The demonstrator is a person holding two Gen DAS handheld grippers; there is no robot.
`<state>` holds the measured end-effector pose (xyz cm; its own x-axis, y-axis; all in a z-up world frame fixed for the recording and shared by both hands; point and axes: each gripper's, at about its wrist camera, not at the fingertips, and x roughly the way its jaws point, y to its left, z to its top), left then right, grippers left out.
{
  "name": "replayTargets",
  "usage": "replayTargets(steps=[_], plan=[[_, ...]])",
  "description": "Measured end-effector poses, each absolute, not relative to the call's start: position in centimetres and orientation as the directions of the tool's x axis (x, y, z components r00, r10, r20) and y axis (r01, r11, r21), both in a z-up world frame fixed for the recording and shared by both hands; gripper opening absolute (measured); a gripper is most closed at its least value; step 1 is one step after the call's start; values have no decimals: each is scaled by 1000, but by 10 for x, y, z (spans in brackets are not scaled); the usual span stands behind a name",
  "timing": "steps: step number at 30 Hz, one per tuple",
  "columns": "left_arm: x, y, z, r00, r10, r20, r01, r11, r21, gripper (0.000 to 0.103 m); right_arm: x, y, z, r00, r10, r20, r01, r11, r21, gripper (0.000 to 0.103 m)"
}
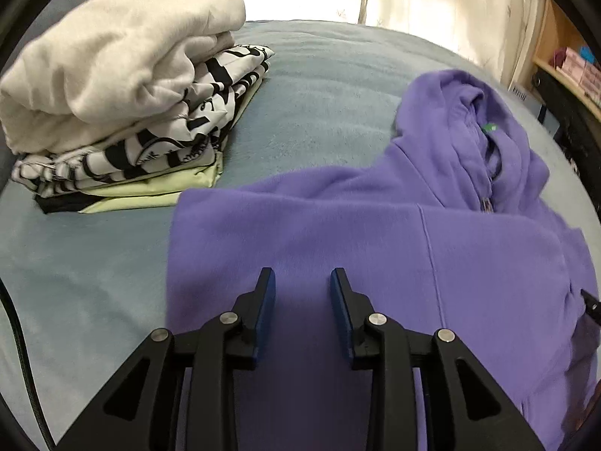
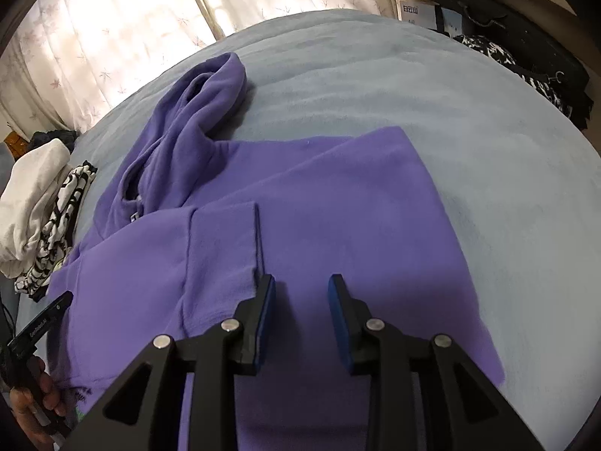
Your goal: Fold large clothes
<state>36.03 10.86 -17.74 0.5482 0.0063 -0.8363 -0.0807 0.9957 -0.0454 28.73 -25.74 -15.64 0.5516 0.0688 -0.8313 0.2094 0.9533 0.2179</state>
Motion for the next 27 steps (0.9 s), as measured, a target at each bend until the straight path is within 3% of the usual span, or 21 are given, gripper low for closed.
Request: replayTargets(steps=[4, 7, 18, 27], plan=[[332, 104, -152, 548, 13, -837, -71, 997, -31, 35, 265, -254, -140, 555, 75, -828, 194, 957, 216, 29], [305, 102, -131, 562, 0, -827, -65, 997, -44, 48, 244, -249, -129, 550, 129, -825, 152, 956, 250, 29], [194, 90, -54, 617, -12, -787, -5, 1000, -19, 50, 154, -217, -102, 492, 157, -856, 34, 979, 199, 29], [165, 87, 1, 637, 1, -770, 73, 995, 62, 59, 124, -210, -48, 529, 144, -836, -44, 989, 142, 29]])
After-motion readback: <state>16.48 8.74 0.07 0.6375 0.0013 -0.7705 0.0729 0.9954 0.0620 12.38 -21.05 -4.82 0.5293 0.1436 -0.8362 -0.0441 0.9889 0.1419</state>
